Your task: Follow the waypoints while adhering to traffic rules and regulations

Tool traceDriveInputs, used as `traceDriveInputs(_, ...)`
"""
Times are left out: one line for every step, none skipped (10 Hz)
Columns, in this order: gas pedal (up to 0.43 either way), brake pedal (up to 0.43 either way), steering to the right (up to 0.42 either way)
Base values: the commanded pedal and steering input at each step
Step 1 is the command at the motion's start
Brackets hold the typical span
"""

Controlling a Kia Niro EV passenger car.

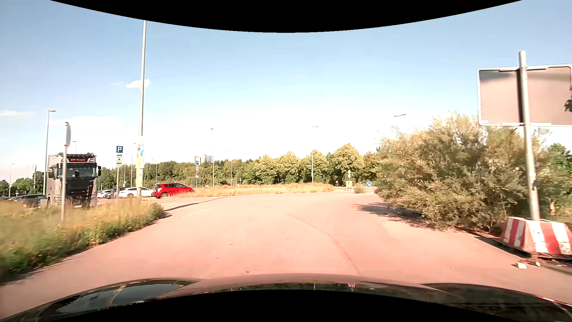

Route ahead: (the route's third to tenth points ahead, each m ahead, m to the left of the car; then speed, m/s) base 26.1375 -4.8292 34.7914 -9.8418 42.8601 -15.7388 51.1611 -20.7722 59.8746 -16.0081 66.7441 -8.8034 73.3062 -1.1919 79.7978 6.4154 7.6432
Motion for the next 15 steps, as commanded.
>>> traceDriveInputs(0.0, 0.006, 0.054)
traceDriveInputs(0.0, 0.006, 0.059)
traceDriveInputs(0.0, 0.006, 0.064)
traceDriveInputs(0.0, 0.006, 0.071)
traceDriveInputs(0.0, 0.006, 0.078)
traceDriveInputs(0.008, 0.006, 0.084)
traceDriveInputs(0.02, 0.006, 0.09)
traceDriveInputs(0.02, 0.006, 0.094)
traceDriveInputs(0.02, 0.006, 0.096)
traceDriveInputs(0.039, 0.006, 0.099)
traceDriveInputs(0.059, 0.006, 0.103)
traceDriveInputs(0.067, 0.006, 0.109)
traceDriveInputs(0.079, 0.006, 0.112)
traceDriveInputs(0.079, 0.006, 0.113)
traceDriveInputs(0.087, 0.006, 0.118)
